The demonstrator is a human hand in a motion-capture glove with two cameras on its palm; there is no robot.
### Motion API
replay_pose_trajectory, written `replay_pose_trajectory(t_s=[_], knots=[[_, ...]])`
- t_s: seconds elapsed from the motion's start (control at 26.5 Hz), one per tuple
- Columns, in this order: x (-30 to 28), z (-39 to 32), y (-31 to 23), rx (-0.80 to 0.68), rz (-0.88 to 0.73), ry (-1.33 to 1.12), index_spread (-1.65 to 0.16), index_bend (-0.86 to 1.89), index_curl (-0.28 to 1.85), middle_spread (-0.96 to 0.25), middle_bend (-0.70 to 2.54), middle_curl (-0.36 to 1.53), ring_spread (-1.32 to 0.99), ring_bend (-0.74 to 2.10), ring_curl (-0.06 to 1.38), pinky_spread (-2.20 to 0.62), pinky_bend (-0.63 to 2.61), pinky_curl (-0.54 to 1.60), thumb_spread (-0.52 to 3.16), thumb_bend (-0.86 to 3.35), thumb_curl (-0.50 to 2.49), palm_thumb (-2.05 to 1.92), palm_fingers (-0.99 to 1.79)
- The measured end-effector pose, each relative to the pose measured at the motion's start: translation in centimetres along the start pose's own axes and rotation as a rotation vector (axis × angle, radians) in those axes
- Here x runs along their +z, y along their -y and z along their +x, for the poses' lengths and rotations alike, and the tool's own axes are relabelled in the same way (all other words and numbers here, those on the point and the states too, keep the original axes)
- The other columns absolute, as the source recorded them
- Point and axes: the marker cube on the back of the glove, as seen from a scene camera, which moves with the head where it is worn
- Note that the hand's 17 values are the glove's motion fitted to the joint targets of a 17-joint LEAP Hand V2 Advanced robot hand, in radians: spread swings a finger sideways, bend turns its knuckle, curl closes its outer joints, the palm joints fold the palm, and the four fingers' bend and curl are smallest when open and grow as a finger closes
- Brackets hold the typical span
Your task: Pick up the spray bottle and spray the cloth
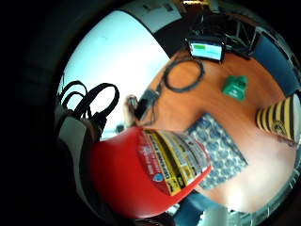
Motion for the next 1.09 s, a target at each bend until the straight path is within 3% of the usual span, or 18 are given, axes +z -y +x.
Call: replay_pose_trajectory(t_s=[0.15,0.3,1.09], knots=[[0.5,1.3,2.1,-0.059,0.257,0.188,-0.32,0.17,0.59,-0.23,0.61,0.52,-0.24,0.65,0.47,-0.33,0.45,0.40,0.27,-0.03,0.79,0.98,1.32],[1.9,2.9,2.7,-0.066,0.364,0.299,-0.32,0.17,0.59,-0.22,0.60,0.52,-0.24,0.65,0.47,-0.32,0.46,0.40,0.27,-0.03,0.79,0.99,1.32],[4.8,4.3,3.7,-0.136,0.326,0.372,-0.32,0.17,0.59,-0.23,0.60,0.52,-0.23,0.65,0.47,-0.32,0.46,0.40,0.30,-0.03,0.79,0.99,1.32]])
